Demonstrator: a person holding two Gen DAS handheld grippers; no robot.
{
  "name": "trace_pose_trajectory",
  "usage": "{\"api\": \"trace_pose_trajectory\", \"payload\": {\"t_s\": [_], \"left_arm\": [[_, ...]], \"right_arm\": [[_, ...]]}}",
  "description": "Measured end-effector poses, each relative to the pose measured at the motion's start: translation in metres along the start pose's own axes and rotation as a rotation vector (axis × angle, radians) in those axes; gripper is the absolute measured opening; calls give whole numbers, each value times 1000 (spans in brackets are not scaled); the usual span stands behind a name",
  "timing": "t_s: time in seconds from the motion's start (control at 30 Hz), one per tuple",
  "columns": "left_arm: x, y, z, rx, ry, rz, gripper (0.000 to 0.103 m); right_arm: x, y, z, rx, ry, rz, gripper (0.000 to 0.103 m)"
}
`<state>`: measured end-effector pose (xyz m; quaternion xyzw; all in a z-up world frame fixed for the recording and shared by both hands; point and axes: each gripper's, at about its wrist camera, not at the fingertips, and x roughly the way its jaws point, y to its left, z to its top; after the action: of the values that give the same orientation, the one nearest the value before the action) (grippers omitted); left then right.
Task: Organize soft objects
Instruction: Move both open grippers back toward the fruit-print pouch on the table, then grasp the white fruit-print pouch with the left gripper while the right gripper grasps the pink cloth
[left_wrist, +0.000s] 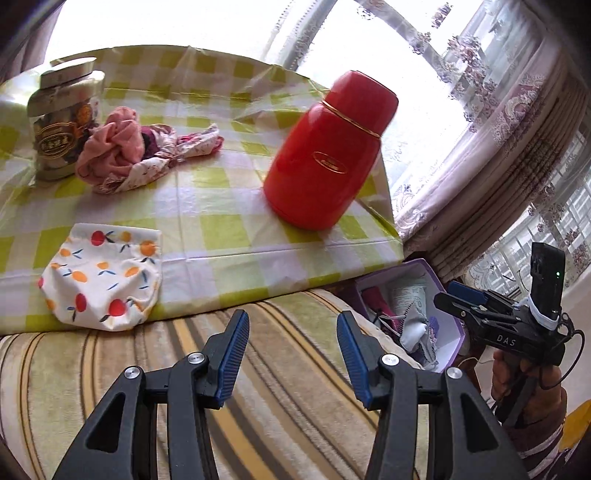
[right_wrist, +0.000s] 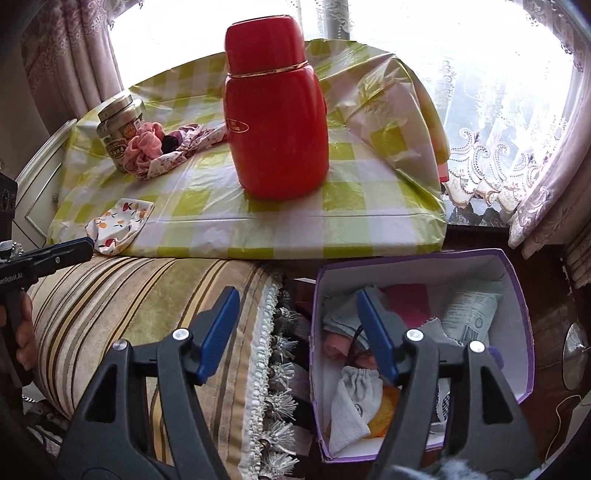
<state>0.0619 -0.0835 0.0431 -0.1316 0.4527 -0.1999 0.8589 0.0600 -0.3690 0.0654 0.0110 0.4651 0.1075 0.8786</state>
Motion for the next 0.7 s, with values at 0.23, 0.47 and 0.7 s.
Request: {"api": "trace_pose_trajectory", "payload": {"t_s": [0.23, 0.47, 0.7], "left_arm": [[-23, 81, -1, -168, -20, 144, 60], [-33, 134, 6, -263, -34, 256, 68], [-11, 161, 16, -296, 30, 277, 68]], "right_arm": [[17, 42, 19, -84, 39, 55, 70], [34, 87, 33, -195, 64, 117, 73], [58, 120, 41, -249, 98, 155, 73]]}}
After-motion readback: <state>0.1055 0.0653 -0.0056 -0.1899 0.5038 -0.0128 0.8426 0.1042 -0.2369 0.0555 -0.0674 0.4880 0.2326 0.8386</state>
